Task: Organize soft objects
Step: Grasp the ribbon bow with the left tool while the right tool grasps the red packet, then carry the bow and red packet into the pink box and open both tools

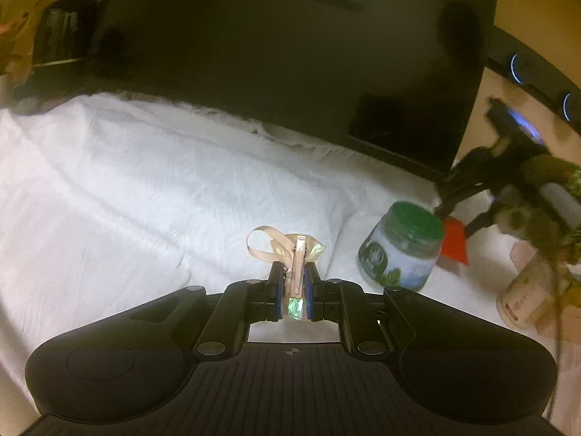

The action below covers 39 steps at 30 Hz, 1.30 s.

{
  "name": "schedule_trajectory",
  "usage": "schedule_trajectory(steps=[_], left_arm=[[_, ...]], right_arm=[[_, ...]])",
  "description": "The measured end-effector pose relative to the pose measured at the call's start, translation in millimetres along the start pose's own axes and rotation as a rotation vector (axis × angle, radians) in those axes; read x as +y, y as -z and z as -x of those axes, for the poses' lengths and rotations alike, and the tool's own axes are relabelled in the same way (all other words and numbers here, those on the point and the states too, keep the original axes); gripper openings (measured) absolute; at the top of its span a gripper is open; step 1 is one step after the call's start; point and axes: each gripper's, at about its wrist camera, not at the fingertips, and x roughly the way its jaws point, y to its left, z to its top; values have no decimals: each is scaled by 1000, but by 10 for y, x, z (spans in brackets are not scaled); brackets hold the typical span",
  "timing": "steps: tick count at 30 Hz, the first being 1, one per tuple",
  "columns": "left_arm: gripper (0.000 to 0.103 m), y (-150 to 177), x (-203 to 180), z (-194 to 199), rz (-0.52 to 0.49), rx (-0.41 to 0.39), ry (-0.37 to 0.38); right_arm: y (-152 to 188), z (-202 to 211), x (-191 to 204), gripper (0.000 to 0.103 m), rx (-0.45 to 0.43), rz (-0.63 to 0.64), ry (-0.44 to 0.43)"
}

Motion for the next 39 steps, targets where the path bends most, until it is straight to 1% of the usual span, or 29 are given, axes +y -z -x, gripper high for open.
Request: schedule_trajectory(steps=[4, 7, 9, 12, 14, 16, 18, 20, 21, 23, 24, 26, 29, 32, 34, 35, 37, 38, 39], left_arm=[[14, -306, -62, -79, -13, -45, 2], [14, -580, -256, -119, -43, -91, 22], [14, -738, -437, -156, -59, -108, 58], [14, -919, -826, -201, -81, -121, 148], [14, -992, -1179, -232, -120, -126, 217], [14, -1016, -1559, -270, -160, -123, 298], [14, -1037, -1943, -319, -194, -111, 396], [14, -1009, -2287, -367, -220, -86, 461], [14, -973, -2480, -399, -234, -61, 505], [14, -877, -2797, -450, -272, -20, 583], [14, -821, -2943, -482, -296, -4, 609], [14, -707, -3229, -574, -333, 38, 649], [14, -529, -3579, -733, -366, 101, 708], [14, -374, -3811, -884, -373, 125, 746], [15, -244, -3923, -1024, -367, 146, 747], [16, -172, -3957, -1102, -368, 176, 732], [17, -31, -4049, -1313, -407, 288, 655], [21, 23, -4055, -1366, -423, 312, 625], [28, 55, -4012, -1363, -429, 294, 616]], right_arm=[[16, 531, -204, 60, -73, 1, -82], [-12, 1058, -376, 60, -176, 21, -144], [44, 1489, -550, 60, -263, 32, -177], [167, 2091, -934, 60, -387, 18, -207], [235, 2398, -1215, 60, -445, 5, -209], [347, 2648, -1516, 60, -508, -2, -189], [489, 2844, -1799, 60, -566, -7, -141], [606, 2951, -2093, 60, -610, -12, -97], [644, 2958, -2204, 60, -623, -19, -82], [724, 2931, -2434, 60, -623, -31, -62], [751, 2922, -2553, 60, -621, -40, -52], [814, 2898, -2757, 60, -620, -69, -46], [892, 2832, -2929, 60, -612, -98, -56], [939, 2786, -3057, 61, -616, -104, -29], [941, 2710, -3077, 61, -610, -104, -28], [950, 2652, -3105, 61, -600, -101, -37], [940, 2476, -3081, 61, -570, -108, -53], [937, 2398, -3100, 61, -552, -124, -56], [914, 2250, -3100, 61, -532, -147, -54]])
